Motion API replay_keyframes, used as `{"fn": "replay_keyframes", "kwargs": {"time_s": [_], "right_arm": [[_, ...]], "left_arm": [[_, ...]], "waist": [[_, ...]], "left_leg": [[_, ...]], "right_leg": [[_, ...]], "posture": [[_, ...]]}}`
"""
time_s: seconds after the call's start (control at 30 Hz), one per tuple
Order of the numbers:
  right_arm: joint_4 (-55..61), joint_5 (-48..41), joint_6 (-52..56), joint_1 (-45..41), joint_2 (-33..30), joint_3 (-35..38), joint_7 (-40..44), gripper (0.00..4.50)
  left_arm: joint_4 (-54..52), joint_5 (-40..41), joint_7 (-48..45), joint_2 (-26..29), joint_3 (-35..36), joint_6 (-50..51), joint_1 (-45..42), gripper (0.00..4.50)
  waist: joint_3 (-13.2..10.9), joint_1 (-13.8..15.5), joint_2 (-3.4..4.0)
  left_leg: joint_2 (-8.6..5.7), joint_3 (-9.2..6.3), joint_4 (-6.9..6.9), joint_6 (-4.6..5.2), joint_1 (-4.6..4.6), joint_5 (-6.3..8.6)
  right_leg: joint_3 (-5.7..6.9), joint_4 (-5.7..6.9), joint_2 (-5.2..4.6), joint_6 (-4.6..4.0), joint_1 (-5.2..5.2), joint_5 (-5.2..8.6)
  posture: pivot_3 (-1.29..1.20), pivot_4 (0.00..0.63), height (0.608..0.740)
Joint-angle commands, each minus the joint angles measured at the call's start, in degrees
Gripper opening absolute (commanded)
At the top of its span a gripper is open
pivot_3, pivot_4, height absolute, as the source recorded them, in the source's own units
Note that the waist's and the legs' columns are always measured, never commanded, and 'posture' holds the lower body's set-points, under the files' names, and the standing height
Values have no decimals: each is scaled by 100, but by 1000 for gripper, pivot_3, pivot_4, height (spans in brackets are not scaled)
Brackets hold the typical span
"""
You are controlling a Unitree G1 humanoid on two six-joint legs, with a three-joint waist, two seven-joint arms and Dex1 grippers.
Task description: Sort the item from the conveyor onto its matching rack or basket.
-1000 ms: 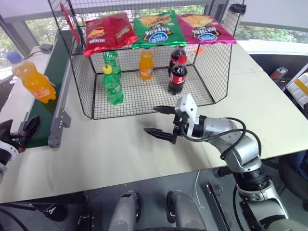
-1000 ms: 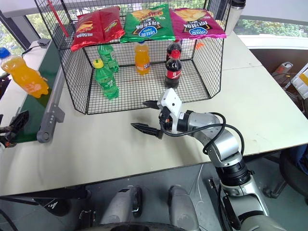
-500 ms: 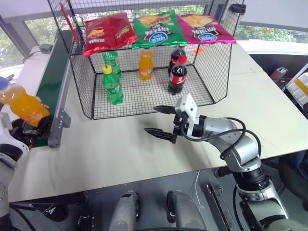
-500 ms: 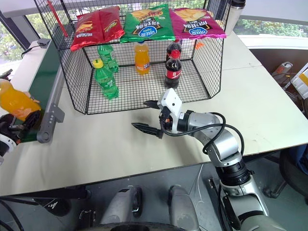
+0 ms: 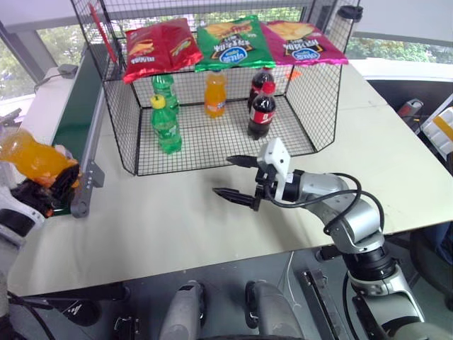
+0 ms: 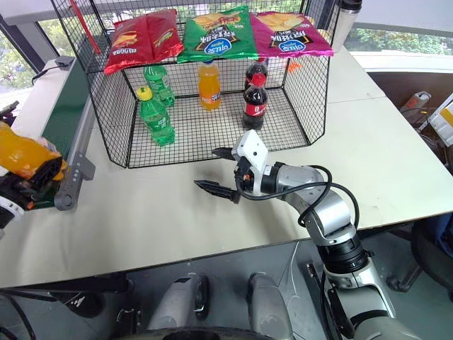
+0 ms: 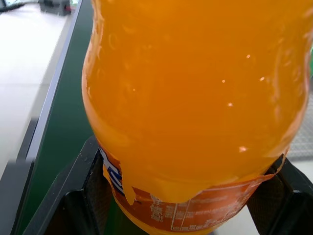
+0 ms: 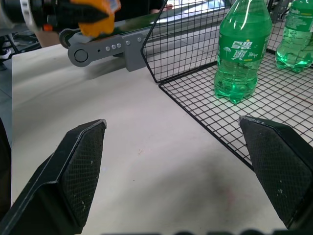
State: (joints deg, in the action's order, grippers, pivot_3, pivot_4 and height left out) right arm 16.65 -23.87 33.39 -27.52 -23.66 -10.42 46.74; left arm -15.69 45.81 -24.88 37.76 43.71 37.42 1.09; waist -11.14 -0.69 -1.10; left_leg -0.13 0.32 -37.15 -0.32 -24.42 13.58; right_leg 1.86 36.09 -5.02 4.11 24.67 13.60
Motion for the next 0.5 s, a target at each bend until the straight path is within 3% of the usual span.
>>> {"fn": "replay_keyframes", "kwargs": {"time_s": [0.03,0.3,0.5], "right_arm": [[179,-93,-33,-119,-20,85,27,4500],[169,-105,76,-213,-69,86,85,4500],[191,-120,168,-286,-118,120,106,4500]], "left_arm": [[-241,443,12,377,330,87,-408,2971],[-604,544,-1079,1024,-1126,387,-855,2971],[-667,-147,-1904,967,-2662,-80,-1151,2971]], "waist": [[0,6,0],[0,-3,1],[0,2,1]], "left_leg": [[-1,0,-1,0,0,0],[-6,4,-2,1,1,-1],[-5,5,-2,2,2,-2]], "right_leg": [[0,0,0,0,-1,0],[0,0,1,1,-5,0],[1,2,8,1,-5,0]], "posture": [[0,150,739],[0,150,739],[0,150,739]]}}
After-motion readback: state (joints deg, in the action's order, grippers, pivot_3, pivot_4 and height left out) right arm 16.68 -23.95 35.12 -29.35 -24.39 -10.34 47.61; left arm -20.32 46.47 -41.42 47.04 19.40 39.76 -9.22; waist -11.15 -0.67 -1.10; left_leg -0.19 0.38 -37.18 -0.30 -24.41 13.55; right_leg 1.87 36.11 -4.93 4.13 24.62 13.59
